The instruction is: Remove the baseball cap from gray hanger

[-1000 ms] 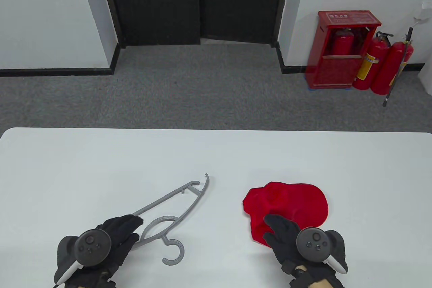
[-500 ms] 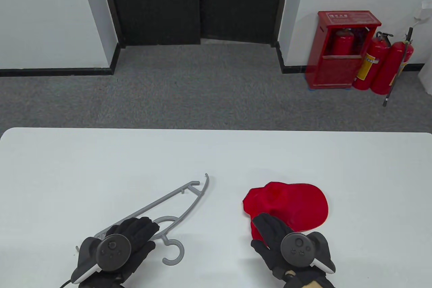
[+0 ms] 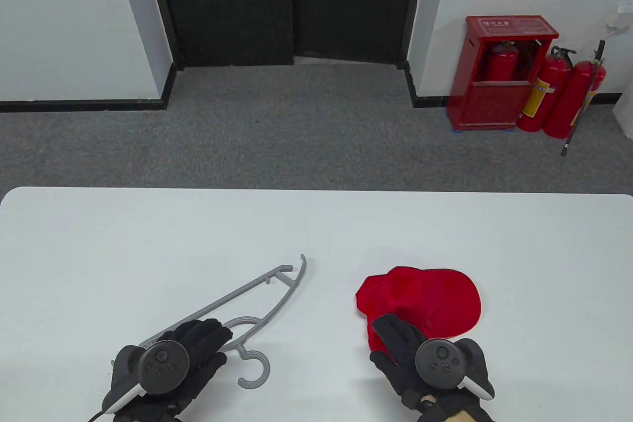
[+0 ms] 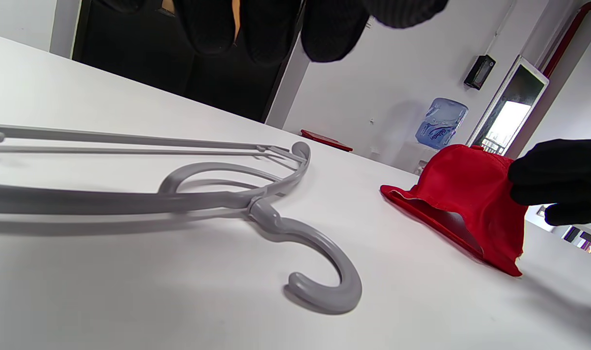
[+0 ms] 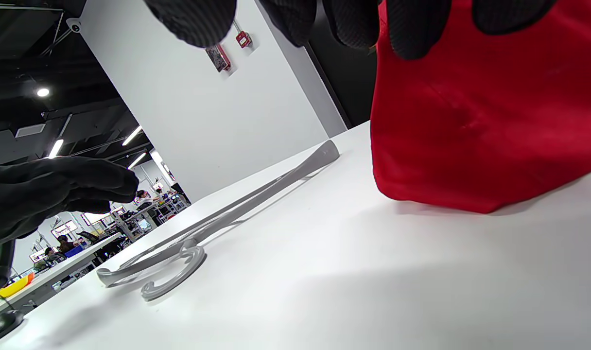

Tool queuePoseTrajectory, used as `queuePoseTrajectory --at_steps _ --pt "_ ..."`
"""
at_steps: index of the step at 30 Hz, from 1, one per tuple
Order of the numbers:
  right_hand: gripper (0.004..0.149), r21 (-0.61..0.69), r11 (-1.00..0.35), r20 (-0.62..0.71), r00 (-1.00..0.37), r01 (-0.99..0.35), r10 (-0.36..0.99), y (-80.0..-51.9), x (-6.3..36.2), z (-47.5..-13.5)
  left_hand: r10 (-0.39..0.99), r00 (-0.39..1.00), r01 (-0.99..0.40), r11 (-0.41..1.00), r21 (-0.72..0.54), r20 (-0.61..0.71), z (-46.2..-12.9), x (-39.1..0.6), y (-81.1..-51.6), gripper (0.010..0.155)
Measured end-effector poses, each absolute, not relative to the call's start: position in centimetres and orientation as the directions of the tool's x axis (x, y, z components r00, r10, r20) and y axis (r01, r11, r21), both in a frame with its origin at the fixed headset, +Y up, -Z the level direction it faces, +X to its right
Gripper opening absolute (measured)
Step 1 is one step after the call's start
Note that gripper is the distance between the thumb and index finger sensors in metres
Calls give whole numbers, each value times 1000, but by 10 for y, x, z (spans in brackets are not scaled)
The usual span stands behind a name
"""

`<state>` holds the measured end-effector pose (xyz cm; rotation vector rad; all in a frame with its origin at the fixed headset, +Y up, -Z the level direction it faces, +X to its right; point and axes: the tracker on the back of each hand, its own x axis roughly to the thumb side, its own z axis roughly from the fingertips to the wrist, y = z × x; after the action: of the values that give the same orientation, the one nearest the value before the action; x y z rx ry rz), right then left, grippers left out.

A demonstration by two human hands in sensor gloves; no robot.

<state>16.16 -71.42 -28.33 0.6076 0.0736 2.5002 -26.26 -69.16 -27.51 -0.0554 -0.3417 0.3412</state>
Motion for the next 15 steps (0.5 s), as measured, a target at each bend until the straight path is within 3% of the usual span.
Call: queuePoseTrajectory --at_steps 15 --pt "65 186 -835 404 -735 -518 545 -714 163 -283 367 874 -350 930 -112 318 -275 -266 -692 56"
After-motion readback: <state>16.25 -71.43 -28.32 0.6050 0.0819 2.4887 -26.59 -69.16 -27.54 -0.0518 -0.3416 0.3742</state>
